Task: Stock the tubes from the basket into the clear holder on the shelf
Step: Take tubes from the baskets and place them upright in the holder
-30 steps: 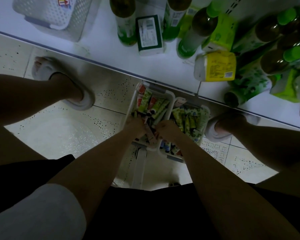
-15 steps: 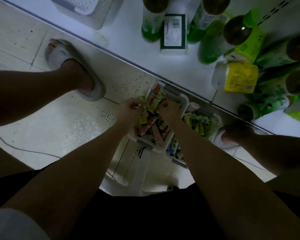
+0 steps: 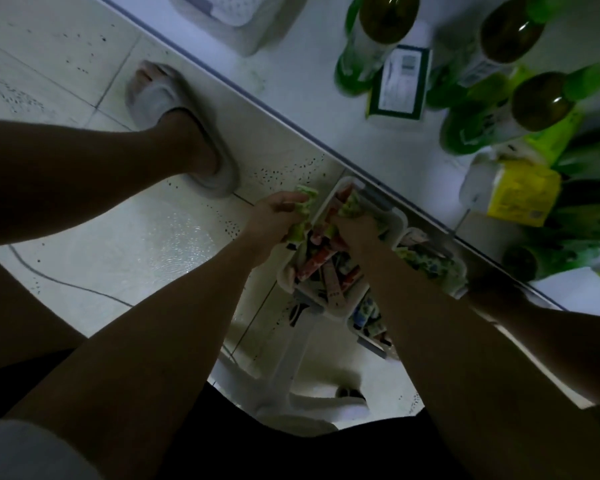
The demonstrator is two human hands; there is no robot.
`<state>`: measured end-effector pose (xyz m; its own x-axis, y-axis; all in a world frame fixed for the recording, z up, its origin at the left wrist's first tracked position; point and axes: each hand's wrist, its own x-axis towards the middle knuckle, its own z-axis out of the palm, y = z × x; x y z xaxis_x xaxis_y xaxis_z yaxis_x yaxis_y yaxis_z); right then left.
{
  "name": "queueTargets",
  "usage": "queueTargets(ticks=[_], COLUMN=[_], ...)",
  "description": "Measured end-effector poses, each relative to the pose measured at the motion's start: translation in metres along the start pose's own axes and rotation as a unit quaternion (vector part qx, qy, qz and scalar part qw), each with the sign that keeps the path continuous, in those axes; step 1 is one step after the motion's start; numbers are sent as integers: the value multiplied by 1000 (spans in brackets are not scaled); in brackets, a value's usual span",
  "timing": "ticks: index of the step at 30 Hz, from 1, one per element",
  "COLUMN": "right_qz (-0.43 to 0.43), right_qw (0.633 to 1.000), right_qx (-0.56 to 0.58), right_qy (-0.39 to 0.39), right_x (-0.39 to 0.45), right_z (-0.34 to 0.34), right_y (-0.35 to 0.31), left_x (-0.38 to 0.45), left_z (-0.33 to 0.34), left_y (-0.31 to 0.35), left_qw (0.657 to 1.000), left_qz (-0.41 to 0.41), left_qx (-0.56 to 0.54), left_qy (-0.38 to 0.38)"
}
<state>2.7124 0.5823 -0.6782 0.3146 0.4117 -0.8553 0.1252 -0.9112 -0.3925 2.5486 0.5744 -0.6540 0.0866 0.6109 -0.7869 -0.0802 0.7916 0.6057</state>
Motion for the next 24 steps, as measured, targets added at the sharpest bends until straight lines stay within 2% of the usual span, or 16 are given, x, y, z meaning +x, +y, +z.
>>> queueTargets(ticks=[2,7,14,20,24], right_qz=[3,-92,-234,-281,-362], right_qw=[1000,994,967,956,928], right_qx=[4,5,-28,40,61], right_qy=[-17,-51,-101,-80,-63], right_x=[-8,-47,-116,-177,-222], right_z=[-11,-48,-98,-146,-179], right_y=[7,22,-1,-35,-59], left_x=[-6,-31,-80,-132,-181], left_z=[4,21,63,99,104], left_y=[5,20,57,124,170], left_qw=[1000,998,983,945,906], left_qz=[5,36,150,257,326], left_qx=[7,21,22,125,178], left_qy=[-10,-43,-101,-161,-203])
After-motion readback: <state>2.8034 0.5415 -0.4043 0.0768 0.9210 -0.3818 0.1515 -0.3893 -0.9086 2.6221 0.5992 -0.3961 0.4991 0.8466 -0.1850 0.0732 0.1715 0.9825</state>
